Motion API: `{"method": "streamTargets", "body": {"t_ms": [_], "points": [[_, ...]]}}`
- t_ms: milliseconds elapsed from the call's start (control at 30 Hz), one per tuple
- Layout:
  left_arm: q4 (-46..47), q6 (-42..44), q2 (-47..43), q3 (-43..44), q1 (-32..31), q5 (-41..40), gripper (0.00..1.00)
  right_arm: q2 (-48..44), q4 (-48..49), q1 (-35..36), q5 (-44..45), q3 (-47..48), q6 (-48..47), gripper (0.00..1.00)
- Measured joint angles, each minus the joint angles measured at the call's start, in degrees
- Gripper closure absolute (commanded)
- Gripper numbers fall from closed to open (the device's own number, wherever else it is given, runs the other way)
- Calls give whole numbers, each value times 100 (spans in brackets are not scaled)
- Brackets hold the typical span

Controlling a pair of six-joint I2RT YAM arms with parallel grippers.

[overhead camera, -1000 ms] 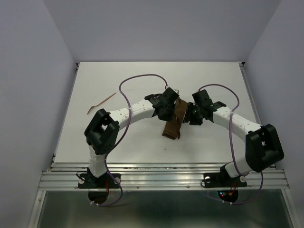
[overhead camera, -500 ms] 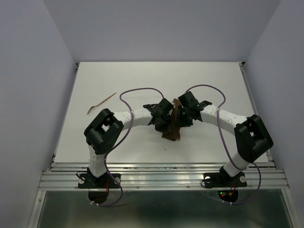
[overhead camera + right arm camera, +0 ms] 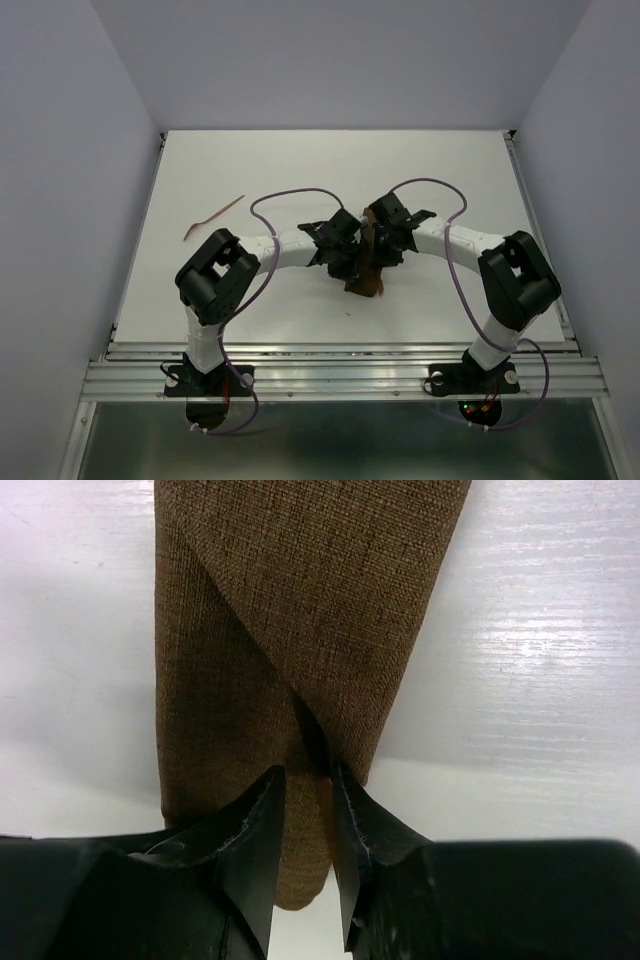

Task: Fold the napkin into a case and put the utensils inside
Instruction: Stuff the knife into the folded napkin.

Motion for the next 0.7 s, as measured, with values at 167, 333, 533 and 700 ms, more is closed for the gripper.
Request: {"method": "streamTargets", "body": {"t_ms": [167, 333, 533, 700], "points": [[109, -17, -31, -70, 9, 61, 100, 155, -2, 20, 59, 63, -2, 76], [181, -44, -42, -122, 17, 90, 100, 192, -15, 20, 131, 116, 11, 84], [254, -90, -63, -177, 35, 129, 100, 190, -37, 70, 247, 129, 149, 91], [302, -116, -68, -208, 35, 153, 100, 190, -83, 81, 267, 175, 273, 94]]}}
